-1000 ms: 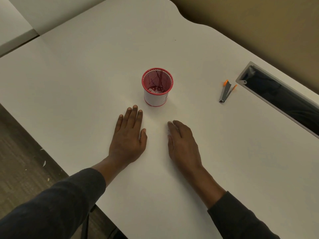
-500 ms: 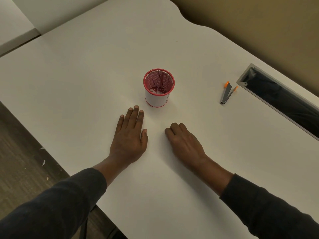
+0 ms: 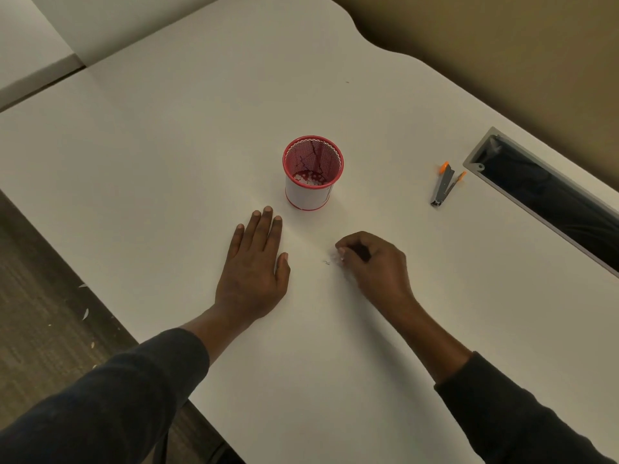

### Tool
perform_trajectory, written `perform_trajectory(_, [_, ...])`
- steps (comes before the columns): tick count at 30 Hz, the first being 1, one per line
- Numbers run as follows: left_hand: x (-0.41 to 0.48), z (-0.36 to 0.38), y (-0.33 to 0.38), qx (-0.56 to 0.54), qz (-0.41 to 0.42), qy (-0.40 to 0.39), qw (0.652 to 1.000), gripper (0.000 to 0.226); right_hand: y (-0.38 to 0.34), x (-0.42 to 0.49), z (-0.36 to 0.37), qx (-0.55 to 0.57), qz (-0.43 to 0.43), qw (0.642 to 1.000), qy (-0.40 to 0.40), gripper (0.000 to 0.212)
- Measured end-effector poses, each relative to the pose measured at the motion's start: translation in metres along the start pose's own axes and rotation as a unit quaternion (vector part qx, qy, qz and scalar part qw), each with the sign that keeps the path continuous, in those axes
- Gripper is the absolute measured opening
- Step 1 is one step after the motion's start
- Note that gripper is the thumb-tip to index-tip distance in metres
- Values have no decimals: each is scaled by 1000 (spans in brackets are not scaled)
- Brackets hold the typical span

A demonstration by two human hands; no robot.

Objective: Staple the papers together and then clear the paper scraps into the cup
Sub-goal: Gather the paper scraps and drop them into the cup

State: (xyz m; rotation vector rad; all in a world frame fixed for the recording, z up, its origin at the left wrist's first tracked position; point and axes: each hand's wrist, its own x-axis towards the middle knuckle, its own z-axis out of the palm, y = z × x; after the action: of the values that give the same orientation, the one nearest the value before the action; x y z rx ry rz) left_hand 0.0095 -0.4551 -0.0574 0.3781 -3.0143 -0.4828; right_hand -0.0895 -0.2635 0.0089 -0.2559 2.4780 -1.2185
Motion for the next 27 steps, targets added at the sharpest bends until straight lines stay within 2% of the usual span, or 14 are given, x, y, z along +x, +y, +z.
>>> perform_trajectory(2, [0, -1, 0, 0, -1, -2, 1000, 66, -7, 0, -7, 132, 79, 988, -10, 12])
perform_trajectory(4, [0, -1, 0, -1, -2, -5, 1000, 66, -18, 1, -15, 225, 112, 968, -12, 9])
perform_trajectory(7, [0, -2, 1, -2, -2, -5, 1000, 66, -40, 11, -26, 306, 103, 946, -17, 10])
perform_trajectory(10, [0, -1, 0, -4, -1, 0, 1000, 65, -67, 31, -34, 310, 45, 950, -18, 10])
perform_trajectory(13, [0, -1, 0, -4, -1, 0, 1000, 65, -91, 57, -36, 246, -30, 969, 3, 10])
perform_trajectory(17, [0, -2, 0, -8, -3, -5, 1000, 65, -111, 84, -32, 21, -124, 992, 15, 11])
perform_trajectory(22, [-1, -1, 0, -6, -4, -4, 1000, 65, -118, 100, -22, -209, -197, 957, -43, 29])
perform_trajectory(27, [0, -2, 1, -6, -5, -9, 1000, 66, -120, 105, -18, -279, -242, 929, -34, 28])
